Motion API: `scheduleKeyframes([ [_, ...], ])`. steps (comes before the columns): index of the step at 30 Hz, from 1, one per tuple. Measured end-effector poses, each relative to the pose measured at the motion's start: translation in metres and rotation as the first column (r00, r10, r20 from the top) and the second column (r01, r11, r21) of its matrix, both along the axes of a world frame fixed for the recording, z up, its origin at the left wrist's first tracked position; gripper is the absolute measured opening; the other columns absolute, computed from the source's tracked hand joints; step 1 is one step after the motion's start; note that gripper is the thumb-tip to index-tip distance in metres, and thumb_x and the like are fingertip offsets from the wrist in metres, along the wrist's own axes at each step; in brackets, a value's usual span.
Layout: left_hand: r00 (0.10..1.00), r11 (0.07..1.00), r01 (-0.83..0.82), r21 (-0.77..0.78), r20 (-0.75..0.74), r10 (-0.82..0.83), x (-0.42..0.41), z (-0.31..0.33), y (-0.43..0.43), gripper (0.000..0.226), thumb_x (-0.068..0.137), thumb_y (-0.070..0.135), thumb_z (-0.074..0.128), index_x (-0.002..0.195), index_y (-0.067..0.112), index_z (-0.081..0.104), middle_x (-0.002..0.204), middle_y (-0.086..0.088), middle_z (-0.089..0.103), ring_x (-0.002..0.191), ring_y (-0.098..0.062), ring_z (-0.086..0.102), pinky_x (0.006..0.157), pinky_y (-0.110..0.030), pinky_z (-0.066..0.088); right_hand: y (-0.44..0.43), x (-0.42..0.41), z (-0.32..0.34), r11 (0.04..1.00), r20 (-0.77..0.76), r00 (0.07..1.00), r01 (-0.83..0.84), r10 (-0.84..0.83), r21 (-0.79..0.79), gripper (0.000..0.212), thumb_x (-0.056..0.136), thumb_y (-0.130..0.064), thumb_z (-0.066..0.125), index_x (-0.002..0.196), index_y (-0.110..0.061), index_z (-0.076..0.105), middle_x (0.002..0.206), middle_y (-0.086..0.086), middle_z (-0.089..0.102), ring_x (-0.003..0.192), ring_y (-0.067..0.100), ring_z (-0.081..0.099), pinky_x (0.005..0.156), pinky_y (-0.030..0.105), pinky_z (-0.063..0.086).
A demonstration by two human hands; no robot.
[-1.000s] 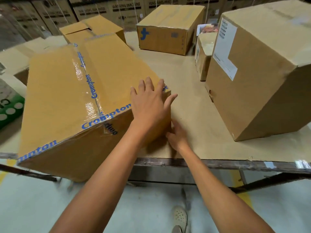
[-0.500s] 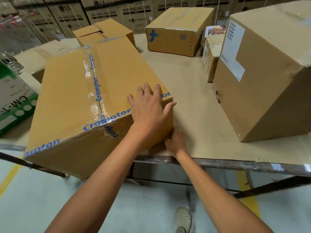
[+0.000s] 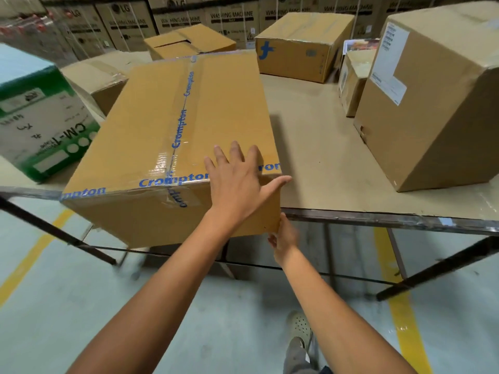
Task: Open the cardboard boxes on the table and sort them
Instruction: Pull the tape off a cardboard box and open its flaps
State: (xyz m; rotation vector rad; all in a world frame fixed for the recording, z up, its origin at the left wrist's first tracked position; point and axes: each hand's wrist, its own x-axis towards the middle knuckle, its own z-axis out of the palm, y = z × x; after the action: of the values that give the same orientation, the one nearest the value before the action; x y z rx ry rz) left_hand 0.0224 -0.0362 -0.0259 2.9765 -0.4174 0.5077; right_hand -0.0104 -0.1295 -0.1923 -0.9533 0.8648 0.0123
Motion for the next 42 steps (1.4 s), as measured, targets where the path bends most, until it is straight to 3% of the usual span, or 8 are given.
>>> scheduleKeyframes([
  [2, 1.0, 0.999, -0.008, 0.04, 0.005, 0.008, -0.011, -0.003, 0.007, 0.099, 0.074, 0.095, 0.019, 0.131, 0.02, 0.049, 0.148, -0.021, 0.043, 0.135, -0.052, 0.036, 0.104, -0.063, 0.031, 0.005, -0.003, 0.004, 0.961, 0.078, 0.996, -0.053, 0.033, 0.273, 0.036, 0.1, -0.05, 0.045, 0.111, -0.02, 0.063, 0.105, 0.01, 0.066, 0.093, 0.024, 0.062, 0.072, 0.032, 0.05],
  [6, 0.999, 0.998, 0.012, 0.058, 0.04, -0.014, -0.021, 0.006, 0.026, 0.1, 0.074, 0.096, 0.016, 0.129, 0.019, 0.049, 0.143, -0.014, 0.049, 0.132, -0.044, 0.042, 0.099, -0.058, 0.036, 0.02, -0.016, 0.021, 0.925, 0.104, 0.994, -0.061, 0.023, 0.376, 0.051, 0.094, -0.06, 0.048, 0.122, -0.019, 0.061, 0.117, 0.013, 0.067, 0.109, 0.031, 0.062, 0.079, 0.039, 0.055],
  [15, 0.963, 0.96, 0.052, -0.275, 0.269, 0.025, -0.002, 0.087, 0.079, 0.082, 0.078, 0.089, 0.023, 0.094, 0.017, 0.058, 0.087, -0.005, 0.065, 0.085, -0.032, 0.062, 0.064, -0.037, 0.041, 0.029, -0.017, 0.116, 0.963, 0.145, 0.959, 0.224, -0.245, 0.147, 0.034, 0.082, -0.044, 0.075, 0.099, -0.016, 0.066, 0.098, 0.008, 0.07, 0.09, 0.026, 0.066, 0.073, 0.037, 0.057],
  [23, 0.945, 0.794, 0.073, -0.604, 0.295, 0.138, 0.012, 0.152, 0.12, 0.069, 0.084, 0.076, 0.032, 0.106, 0.022, 0.07, 0.093, -0.004, 0.07, 0.088, -0.026, 0.063, 0.068, -0.032, 0.036, 0.033, 0.004, 0.221, 0.98, 0.397, 0.91, 0.174, -0.121, -0.1, 0.017, 0.092, -0.037, 0.066, 0.088, -0.021, 0.064, 0.1, 0.007, 0.067, 0.096, 0.025, 0.061, 0.087, 0.044, 0.054],
  [30, 0.963, 0.413, 0.047, -0.909, 0.152, 0.224, 0.016, 0.178, 0.16, 0.051, 0.096, 0.06, 0.04, 0.069, 0.021, 0.057, 0.065, 0.008, 0.05, 0.067, -0.016, 0.047, 0.06, -0.032, 0.03, 0.053, 0.024, 0.292, 0.886, 0.629, 0.777, 0.295, -0.006, -0.357, 0.023, 0.088, -0.049, 0.066, 0.095, -0.028, 0.072, 0.099, -0.008, 0.071, 0.1, 0.015, 0.064, 0.087, 0.036, 0.054],
  [35, 0.981, -0.004, -0.073, -0.997, -0.072, 0.181, 0.028, 0.151, 0.174, 0.068, 0.078, 0.076, 0.039, 0.095, 0.018, 0.07, 0.103, -0.008, 0.069, 0.1, -0.028, 0.06, 0.099, -0.046, 0.047, 0.059, 0.033, 0.324, 0.686, 0.613, 0.746, 0.304, 0.26, -0.661, 0.069, 0.079, -0.069, 0.055, 0.132, -0.025, 0.062, 0.126, -0.003, 0.067, 0.117, 0.017, 0.061, 0.099, 0.041, 0.053],
  [38, 0.982, -0.228, -0.117, -0.967, -0.147, 0.12, 0.025, 0.14, 0.171, 0.064, 0.069, 0.075, 0.046, 0.09, 0.019, 0.07, 0.109, -0.01, 0.069, 0.103, -0.03, 0.061, 0.099, -0.053, 0.049, 0.06, 0.028, 0.33, 0.598, 0.588, 0.729, 0.309, 0.35, -0.739, 0.065, 0.087, -0.06, 0.059, 0.143, -0.027, 0.053, 0.141, -0.003, 0.058, 0.13, 0.017, 0.052, 0.109, 0.04, 0.046],
  [42, 0.99, -0.362, -0.112, -0.926, -0.135, 0.039, 0.019, 0.135, 0.162, 0.036, 0.089, 0.056, 0.052, 0.088, 0.022, 0.065, 0.099, -0.004, 0.067, 0.097, -0.026, 0.062, 0.091, -0.048, 0.053, 0.053, 0.027, 0.333, 0.515, 0.569, 0.718, 0.337, 0.401, -0.788, 0.066, 0.09, -0.051, 0.062, 0.148, -0.025, 0.046, 0.144, -0.004, 0.055, 0.133, 0.02, 0.047, 0.11, 0.041, 0.044],
])
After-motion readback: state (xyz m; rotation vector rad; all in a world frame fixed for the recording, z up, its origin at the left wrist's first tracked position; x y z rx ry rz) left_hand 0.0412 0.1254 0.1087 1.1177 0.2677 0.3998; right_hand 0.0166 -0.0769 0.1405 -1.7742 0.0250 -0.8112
